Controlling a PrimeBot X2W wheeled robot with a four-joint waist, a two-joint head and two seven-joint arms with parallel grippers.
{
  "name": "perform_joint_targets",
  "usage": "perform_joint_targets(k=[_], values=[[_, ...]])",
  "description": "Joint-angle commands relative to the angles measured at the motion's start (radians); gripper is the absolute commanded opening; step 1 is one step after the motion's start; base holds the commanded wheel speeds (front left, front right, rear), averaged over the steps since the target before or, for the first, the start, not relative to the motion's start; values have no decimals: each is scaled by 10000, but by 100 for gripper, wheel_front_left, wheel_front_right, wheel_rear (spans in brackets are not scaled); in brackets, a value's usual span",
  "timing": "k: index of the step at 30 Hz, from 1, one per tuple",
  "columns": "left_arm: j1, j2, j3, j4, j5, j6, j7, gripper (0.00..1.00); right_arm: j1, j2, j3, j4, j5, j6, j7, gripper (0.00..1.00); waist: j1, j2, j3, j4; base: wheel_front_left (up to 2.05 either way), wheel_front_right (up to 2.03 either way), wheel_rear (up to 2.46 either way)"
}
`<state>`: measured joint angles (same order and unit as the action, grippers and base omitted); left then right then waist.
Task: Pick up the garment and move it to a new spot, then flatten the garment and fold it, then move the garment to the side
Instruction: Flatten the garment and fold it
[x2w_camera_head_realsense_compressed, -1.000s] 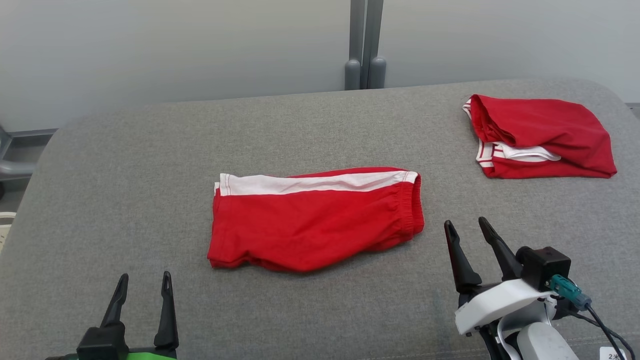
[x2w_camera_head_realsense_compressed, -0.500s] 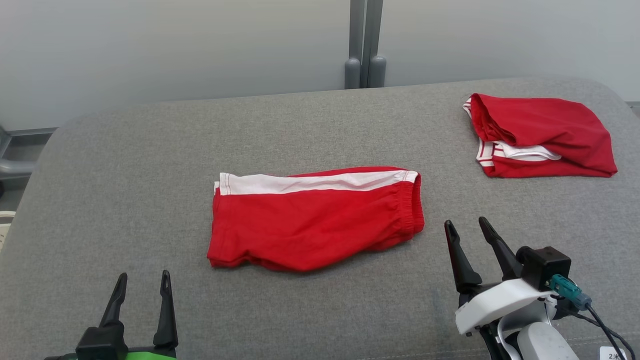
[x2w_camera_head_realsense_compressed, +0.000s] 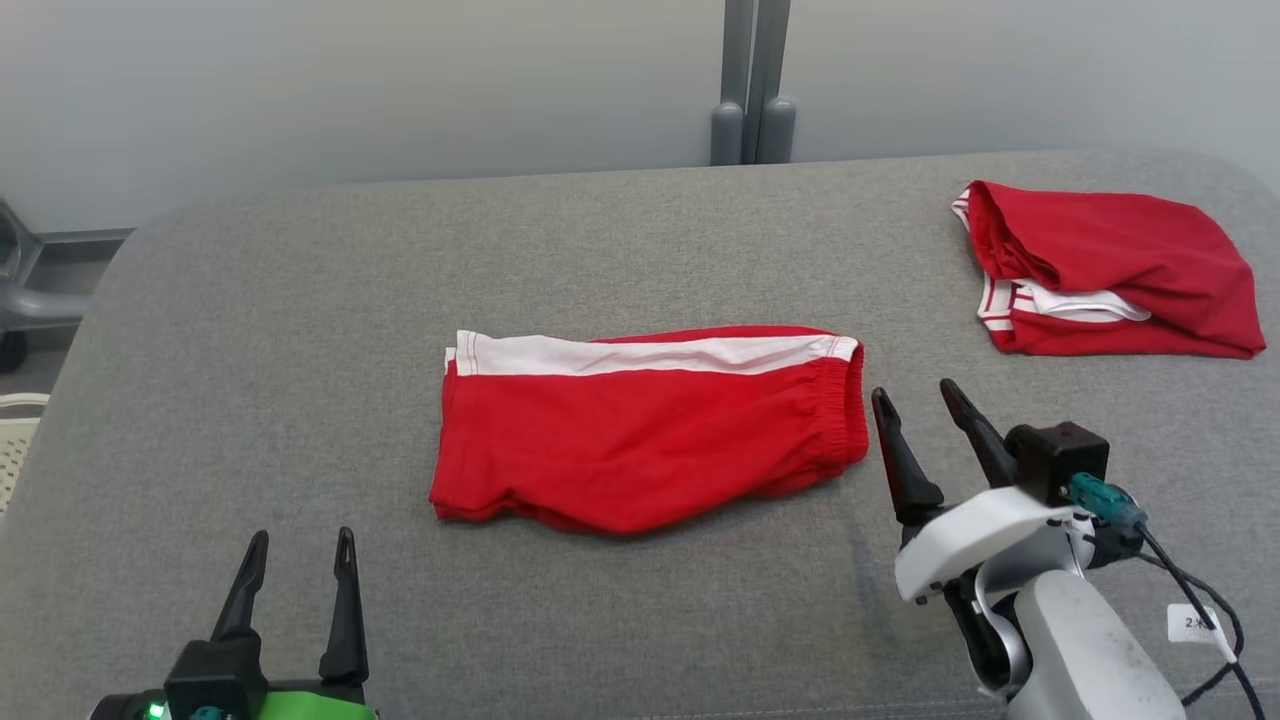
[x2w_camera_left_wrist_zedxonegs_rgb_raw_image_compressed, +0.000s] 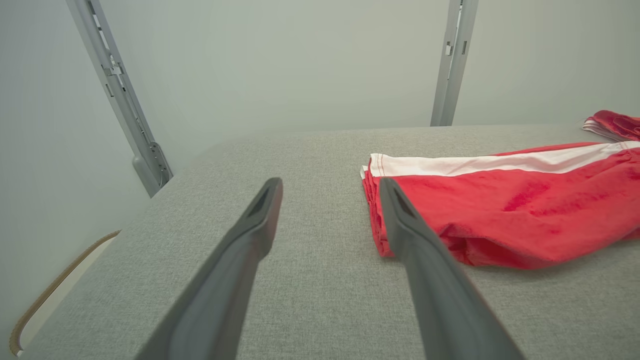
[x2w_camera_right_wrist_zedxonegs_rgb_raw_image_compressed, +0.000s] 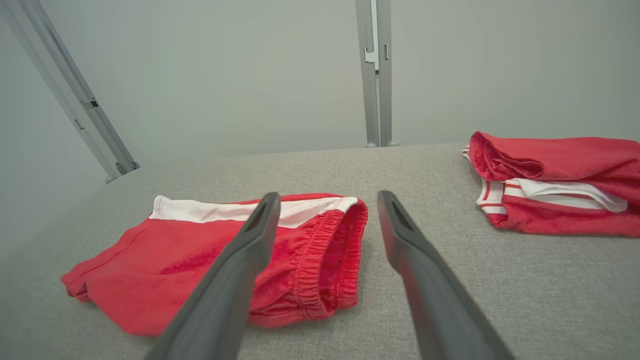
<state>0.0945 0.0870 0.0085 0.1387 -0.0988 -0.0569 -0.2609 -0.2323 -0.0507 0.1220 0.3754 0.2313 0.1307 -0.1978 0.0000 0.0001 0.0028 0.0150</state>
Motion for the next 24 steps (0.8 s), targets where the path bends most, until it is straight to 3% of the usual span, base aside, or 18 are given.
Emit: perform_joint_targets(k=[1, 24], values=[[-217, 38, -37, -9, 24, -62, -32, 100, -385, -22, -11, 334, -4, -1, 42, 100, 0, -1, 207, 227, 0, 0, 0], [-1200, -120, -323, 254, -26, -252, -32, 100, -4109, -88, -1244, 6799, -204, -1, -53, 100, 0, -1, 1596, 1712, 0, 0, 0]])
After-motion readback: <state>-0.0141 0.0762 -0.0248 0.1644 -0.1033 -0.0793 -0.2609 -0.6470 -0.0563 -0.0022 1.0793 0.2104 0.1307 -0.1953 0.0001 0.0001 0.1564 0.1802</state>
